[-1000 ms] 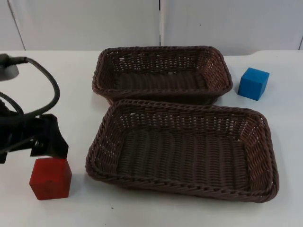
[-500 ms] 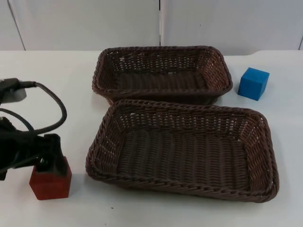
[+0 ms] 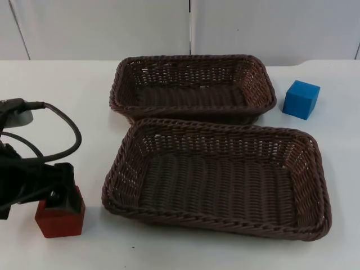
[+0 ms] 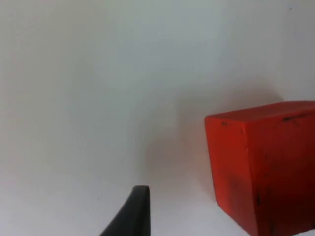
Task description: Pick up one cube with the left hand and place it into the upper basket. Pick up one cube with the right hand and place it into the lower basket.
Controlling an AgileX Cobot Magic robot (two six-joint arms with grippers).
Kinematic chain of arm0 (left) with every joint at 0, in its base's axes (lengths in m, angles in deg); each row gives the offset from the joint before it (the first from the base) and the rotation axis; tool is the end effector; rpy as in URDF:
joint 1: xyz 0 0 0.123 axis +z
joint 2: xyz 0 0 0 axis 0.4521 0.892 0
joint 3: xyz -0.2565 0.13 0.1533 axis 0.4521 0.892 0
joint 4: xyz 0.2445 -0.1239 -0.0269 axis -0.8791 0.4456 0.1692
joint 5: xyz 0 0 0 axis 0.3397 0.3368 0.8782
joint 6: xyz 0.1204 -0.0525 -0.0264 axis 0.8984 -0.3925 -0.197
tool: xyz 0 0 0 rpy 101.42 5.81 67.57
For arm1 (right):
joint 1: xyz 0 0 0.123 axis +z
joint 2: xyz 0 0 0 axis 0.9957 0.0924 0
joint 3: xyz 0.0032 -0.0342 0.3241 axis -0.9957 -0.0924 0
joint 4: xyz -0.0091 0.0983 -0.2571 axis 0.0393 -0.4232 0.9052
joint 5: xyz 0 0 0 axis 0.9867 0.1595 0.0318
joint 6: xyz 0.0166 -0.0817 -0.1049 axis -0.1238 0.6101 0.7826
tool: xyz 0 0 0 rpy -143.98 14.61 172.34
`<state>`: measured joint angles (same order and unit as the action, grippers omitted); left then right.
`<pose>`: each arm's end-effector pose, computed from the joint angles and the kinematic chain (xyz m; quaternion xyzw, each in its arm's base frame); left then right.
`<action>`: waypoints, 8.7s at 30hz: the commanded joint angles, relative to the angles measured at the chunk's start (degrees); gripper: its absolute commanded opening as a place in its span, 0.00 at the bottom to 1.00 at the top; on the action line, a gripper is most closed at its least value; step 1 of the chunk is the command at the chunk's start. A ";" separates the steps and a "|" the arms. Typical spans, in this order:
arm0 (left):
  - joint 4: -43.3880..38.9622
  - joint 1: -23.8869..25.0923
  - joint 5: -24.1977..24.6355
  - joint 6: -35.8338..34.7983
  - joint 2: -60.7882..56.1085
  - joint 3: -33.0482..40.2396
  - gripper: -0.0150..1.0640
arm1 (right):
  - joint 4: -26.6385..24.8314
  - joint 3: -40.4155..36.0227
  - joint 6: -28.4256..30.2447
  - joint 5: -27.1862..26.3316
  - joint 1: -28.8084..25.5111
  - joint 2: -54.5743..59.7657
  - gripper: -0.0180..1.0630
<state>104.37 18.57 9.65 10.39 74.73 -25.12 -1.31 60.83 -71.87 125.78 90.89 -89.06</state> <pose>0.2700 -0.0600 0.0906 0.0013 0.9811 -0.1018 0.1645 0.0102 -0.0050 0.2738 -0.0234 0.8543 0.0151 0.5191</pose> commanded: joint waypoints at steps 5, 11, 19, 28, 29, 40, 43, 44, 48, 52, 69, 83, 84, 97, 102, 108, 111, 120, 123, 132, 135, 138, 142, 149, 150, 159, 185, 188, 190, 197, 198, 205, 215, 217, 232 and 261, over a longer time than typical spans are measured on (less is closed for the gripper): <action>0.59 -2.35 -4.21 0.38 0.05 -0.21 0.99 | -0.29 -0.27 0.10 -0.45 -0.33 -0.20 0.99; 0.70 -2.45 -5.08 0.38 0.05 -0.21 0.99 | -0.29 -0.27 0.10 -0.45 -0.33 -0.20 0.99; 1.24 -2.56 -5.08 0.38 0.49 -0.21 0.99 | -0.29 -0.27 0.10 -0.45 -0.33 -0.20 0.99; 1.48 -2.56 -6.49 0.38 6.30 -0.21 0.99 | -0.29 -0.27 0.10 -0.45 -0.33 -0.20 0.99; 1.48 -2.56 -6.63 0.38 6.69 -0.21 0.99 | -0.29 -0.27 0.10 -0.45 -0.33 -0.20 0.99; 1.48 -2.56 -8.58 0.38 6.95 -0.21 0.99 | -0.29 -0.27 0.10 -0.45 -0.33 -0.20 0.99; 1.90 -2.56 -9.09 0.38 6.95 -0.21 0.99 | -0.29 -0.27 0.22 -0.45 -0.33 -0.20 0.99; 1.90 -2.56 -9.09 0.38 6.95 -0.35 0.99 | -0.29 -0.27 0.34 -0.45 -0.33 -0.20 0.99; 1.90 -3.98 -9.52 0.38 6.95 -0.70 0.99 | -0.29 -0.27 0.34 -0.45 -0.33 -0.20 0.99; 1.34 -6.52 -12.24 0.38 6.95 -0.70 0.99 | -0.29 -0.27 0.34 -0.45 -0.33 -0.20 0.99; 1.88 -6.52 -11.55 0.18 7.39 -0.70 0.99 | -0.29 -0.27 0.34 -0.45 -0.33 -0.20 0.99; 1.66 -6.52 -10.52 0.29 12.28 -0.96 0.98 | -0.29 -0.27 0.18 -0.45 -0.33 -0.20 0.99; 1.66 -6.52 -10.24 0.29 12.28 -1.17 0.97 | -0.29 -0.27 0.18 -0.45 -0.33 -0.20 0.99; 1.00 -6.52 -7.06 -0.34 8.57 -1.40 0.01 | -0.29 -0.27 0.18 -0.45 -0.33 -0.20 0.99; 0.74 -6.52 -3.51 -0.34 -0.20 -1.30 0.01 | -0.29 -0.27 0.18 -0.45 -0.33 -0.20 0.99; 0.74 -6.52 -1.23 -0.34 -11.98 -1.30 0.01 | -0.29 -0.27 0.18 -0.45 -0.33 -0.20 0.99; 0.74 -6.52 -0.66 -0.34 -15.52 -1.30 0.01 | -0.29 -0.27 0.18 -0.45 -0.33 -0.20 0.99; -0.42 -6.52 -0.28 0.36 -29.19 -1.30 0.01 | -0.29 -0.27 0.29 -0.45 -0.33 -0.20 0.99; -0.42 -6.42 -0.28 0.36 -30.01 -1.30 0.01 | -0.29 -0.27 0.29 -0.45 -0.33 -0.20 0.99; -0.42 -6.42 -0.63 0.74 -30.02 -1.19 0.01 | -0.29 -0.27 0.29 -0.45 -0.33 -0.20 0.99; -0.42 -6.42 -0.63 0.74 -30.02 -1.19 0.01 | -0.29 -0.27 0.29 -0.45 -0.33 -0.20 0.99; -0.42 -6.42 -0.89 0.74 -30.02 -1.19 0.01 | -0.29 -0.27 0.29 -0.45 -0.33 -0.20 0.99; -0.42 -6.42 -1.10 0.74 -30.02 -1.19 0.01 | -0.29 -0.27 0.29 -0.45 -0.33 -0.20 0.99; -0.42 -6.42 -1.72 0.74 -30.02 -1.19 0.01 | -0.29 -0.27 0.29 -0.45 -0.33 -0.20 0.99; -0.42 -6.42 -1.72 0.74 -30.02 -1.19 0.01 | -0.29 -0.27 0.29 -0.45 -0.33 -0.20 0.99; 0.00 -6.42 -3.30 0.74 -30.02 -1.32 0.01 | -0.29 -0.27 0.29 -0.45 -0.33 -0.20 0.99; 0.02 -6.54 10.90 3.49 3.79 -34.92 0.01 | -0.29 -0.27 0.12 -0.45 -0.33 -0.20 0.99; 0.02 -6.54 11.89 3.61 7.27 -38.79 0.01 | -0.29 -0.27 0.12 -0.45 -0.33 -0.20 0.99; 0.02 -7.08 11.89 5.54 10.31 -42.17 0.01 | -0.29 -0.27 0.12 -0.45 -0.33 -0.20 0.99; 0.03 -9.39 13.47 7.43 20.23 -52.70 0.01 | -0.29 -0.27 0.12 -0.45 -0.33 -0.20 0.99; 0.03 -9.39 13.47 7.43 20.23 -52.70 0.01 | -0.29 -0.27 0.12 -0.45 -0.33 -0.20 0.99; -0.07 -11.57 13.50 7.43 29.20 -63.59 0.01 | -0.29 -0.27 0.12 -0.45 -0.33 -0.20 0.99; 0.16 -11.66 8.26 7.43 37.65 -70.46 0.01 | -0.29 -0.27 0.12 -0.45 -0.33 -0.20 0.99; 0.16 -11.66 7.52 7.43 38.97 -70.61 0.01 | -0.29 -0.27 0.12 -0.45 -0.33 -0.20 0.99; -0.04 -11.66 8.48 7.43 43.01 -70.81 0.01 | -0.29 -0.27 0.12 -0.45 -0.33 -0.20 0.99; 3.20 -11.66 12.02 3.37 42.25 -70.95 0.91 | -0.29 -0.27 0.12 -0.45 -0.33 -0.20 0.99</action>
<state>106.21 7.18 21.23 14.21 117.67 -95.64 -1.31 60.83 -71.97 125.78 90.89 -89.06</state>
